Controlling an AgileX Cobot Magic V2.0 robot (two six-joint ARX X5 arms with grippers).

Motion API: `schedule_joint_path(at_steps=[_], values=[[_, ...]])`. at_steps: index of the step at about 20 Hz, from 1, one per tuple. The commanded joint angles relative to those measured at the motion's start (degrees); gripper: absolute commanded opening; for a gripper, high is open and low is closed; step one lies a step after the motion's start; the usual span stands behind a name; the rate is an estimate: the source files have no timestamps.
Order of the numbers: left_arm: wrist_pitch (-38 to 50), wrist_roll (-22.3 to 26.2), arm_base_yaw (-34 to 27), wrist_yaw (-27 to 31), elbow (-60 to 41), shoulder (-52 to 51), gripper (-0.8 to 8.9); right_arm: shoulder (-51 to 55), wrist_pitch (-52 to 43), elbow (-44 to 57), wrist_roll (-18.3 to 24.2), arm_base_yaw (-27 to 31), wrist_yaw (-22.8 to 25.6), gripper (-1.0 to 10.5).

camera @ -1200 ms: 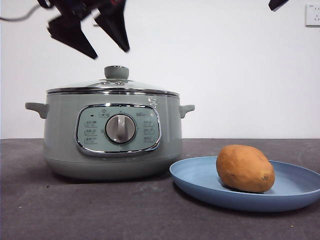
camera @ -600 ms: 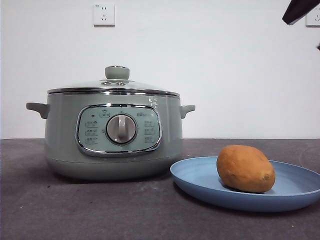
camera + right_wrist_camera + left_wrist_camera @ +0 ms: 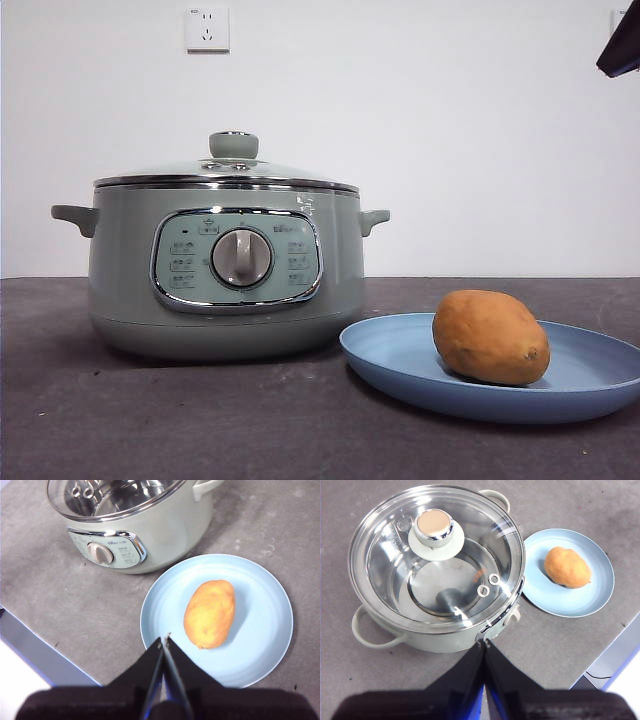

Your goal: Take the potato out from the steamer,put the potato on the plate,close the lid

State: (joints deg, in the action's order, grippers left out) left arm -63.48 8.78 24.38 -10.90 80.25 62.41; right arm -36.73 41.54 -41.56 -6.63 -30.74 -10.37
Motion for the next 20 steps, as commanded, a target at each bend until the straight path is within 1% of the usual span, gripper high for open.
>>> schedule_joint_path(at_steps=[1,7,9,11,13,15,17,20], values=[[0.0,0.1,0.0,0.0,-0.3,0.0,-0.04,0.0,-0.3,-0.2,0.0,-0.1,0.0,0.0],[0.0,0.2,0.3,0.1,-0.3,-0.3,-0.03,0.0,-0.3,-0.2,0.0,-0.1,0.0,0.0],[2.3,2.4,-0.9,0.5,-0.4,-1.9,-0.03,0.0,-0.3,-0.2,0.0,-0.1,0.0,0.0],[11.0,4.0,-4.2,-0.1,-2.7,-5.7,-0.03,0.0,-0.3,-0.2,0.0,-0.1,0.0,0.0],[23.5,3.9,-8.9,-2.4,-9.6,-12.0,-0.03,0.0,-0.3,-0.2,0.0,-0.1,0.0,0.0],[38.0,2.7,-14.4,-4.5,-20.4,-19.5,-0.04,0.0,-0.3,-0.2,0.0,-0.1,0.0,0.0],[49.9,1.4,-19.0,-4.1,-32.2,-27.2,-0.03,0.0,-0.3,-0.2,0.0,-0.1,0.0,0.0],[60.3,1.3,-24.7,-4.1,-48.1,-38.6,-0.03,0.0,-0.3,-0.2,0.0,-0.1,0.0,0.0]])
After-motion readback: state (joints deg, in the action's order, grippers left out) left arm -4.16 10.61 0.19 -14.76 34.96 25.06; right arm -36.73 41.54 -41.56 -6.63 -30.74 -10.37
